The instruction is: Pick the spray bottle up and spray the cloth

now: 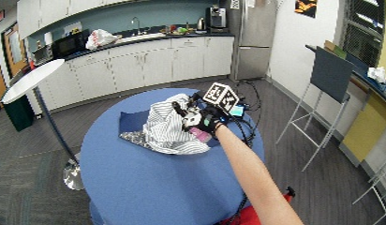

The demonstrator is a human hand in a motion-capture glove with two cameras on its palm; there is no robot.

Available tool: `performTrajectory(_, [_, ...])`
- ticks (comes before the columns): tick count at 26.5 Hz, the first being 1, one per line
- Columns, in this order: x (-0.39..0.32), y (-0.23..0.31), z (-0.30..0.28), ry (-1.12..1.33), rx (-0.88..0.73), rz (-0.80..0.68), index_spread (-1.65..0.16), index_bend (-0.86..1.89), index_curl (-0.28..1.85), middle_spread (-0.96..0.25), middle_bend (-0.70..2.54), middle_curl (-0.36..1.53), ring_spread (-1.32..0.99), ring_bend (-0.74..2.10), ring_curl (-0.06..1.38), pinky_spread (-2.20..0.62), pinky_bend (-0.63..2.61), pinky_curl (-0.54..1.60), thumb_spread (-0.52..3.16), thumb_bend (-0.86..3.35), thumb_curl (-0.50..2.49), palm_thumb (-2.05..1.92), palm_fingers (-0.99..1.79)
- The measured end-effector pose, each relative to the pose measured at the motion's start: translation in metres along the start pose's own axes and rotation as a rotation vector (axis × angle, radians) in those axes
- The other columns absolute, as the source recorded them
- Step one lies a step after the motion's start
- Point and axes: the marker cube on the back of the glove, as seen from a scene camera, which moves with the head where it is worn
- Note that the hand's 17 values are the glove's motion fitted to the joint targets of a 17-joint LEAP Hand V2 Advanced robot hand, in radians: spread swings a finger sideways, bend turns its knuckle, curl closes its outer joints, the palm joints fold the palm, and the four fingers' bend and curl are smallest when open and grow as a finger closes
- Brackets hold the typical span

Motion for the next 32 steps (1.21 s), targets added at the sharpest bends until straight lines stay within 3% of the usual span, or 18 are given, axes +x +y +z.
performTrajectory(32, [0.0064,-0.0021,0.0038,-0.011,-0.032,0.041,-0.18,0.1,0.28,-0.1,0.38,0.5,-0.13,0.55,0.47,-0.12,0.44,0.39,0.32,-0.03,0.73,1.02,1.12])
